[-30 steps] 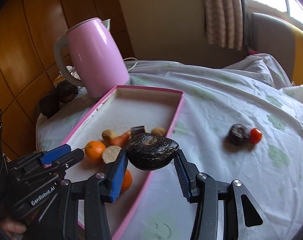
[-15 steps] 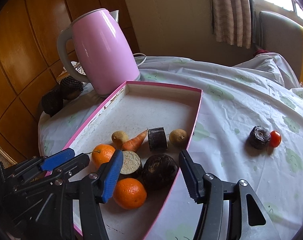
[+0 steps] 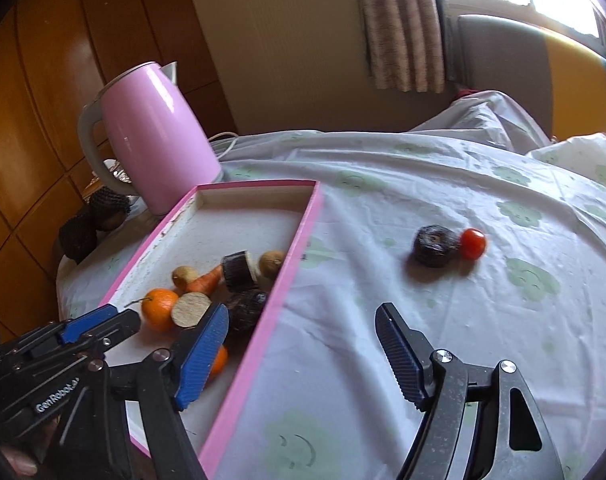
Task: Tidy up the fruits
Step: 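Grasp the cherry tomato with the right tool while the left tool approaches the dark round fruit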
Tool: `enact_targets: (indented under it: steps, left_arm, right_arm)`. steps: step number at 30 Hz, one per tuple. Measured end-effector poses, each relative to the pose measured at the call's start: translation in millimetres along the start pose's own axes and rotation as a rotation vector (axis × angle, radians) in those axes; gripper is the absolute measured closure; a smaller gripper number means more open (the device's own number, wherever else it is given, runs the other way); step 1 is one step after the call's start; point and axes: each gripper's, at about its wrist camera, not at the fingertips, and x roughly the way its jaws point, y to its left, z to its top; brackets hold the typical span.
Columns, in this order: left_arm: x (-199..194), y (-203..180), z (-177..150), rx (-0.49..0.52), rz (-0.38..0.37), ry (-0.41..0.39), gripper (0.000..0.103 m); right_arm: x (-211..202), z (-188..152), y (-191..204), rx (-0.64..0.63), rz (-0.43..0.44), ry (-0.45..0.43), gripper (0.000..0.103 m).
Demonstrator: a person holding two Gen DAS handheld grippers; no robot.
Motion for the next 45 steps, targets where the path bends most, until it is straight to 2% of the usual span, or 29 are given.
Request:
enact_targets:
  steps: [7,13,17,21,27,28,30,32,45]
  left_arm:
    - [-0.8,-19.4,1.8,0.049,-0.025,0.002,0.070]
    - [3.2,-37.0,2.9,0.069,-0.076,0.025,0.070]
    - [4.6,-51.3,5.6,0.088,-0.116,0.028,0.070]
    - [6.2,-67.4,9.2,0.119,-0.146,0.026,0.070]
    - [14.2,-88.1,13.3,0.172,-0.180,0.040,0.070]
    - [15.0,-90.7,14.0,0.178,-0.186,0.042,0.070]
    - [16.2,-94.9,14.5,0.187,-0.192,0.038,0.070]
    - [18.1,-98.2,15.8,0.193,-0.200,0.042,0.070]
    - [36.0,-108.5,25.0,0.182,-0.221,0.076,0.070]
  right_arm:
    - [-8.4,-6.4,-27.5,0.025,-0.079,-0.021,0.028]
    - [-11.1,-7.5,-52.8,0.062,-0.126,-0.018,0.047]
    - [-10.3,-6.9,-72.9,0.104,-0.129,-0.001,0.047]
    - [-9.4,-1.9,-90.4,0.132,-0.200,-0.013,0.047]
    - [4.6,14.4,-117.2,0.174,-0.181,0.008,0.050]
    - [7.4,17.9,-120.7,0.183,-0.179,0.007,0.053]
    - [14.4,23.8,-126.3,0.203,-0.163,0.008,0.070]
    - [22.3,29.4,-130.9,0.217,-0.154,0.013,0.075]
    - [67.1,51.1,-143.9,0.286,-0.115,0.043,0.075]
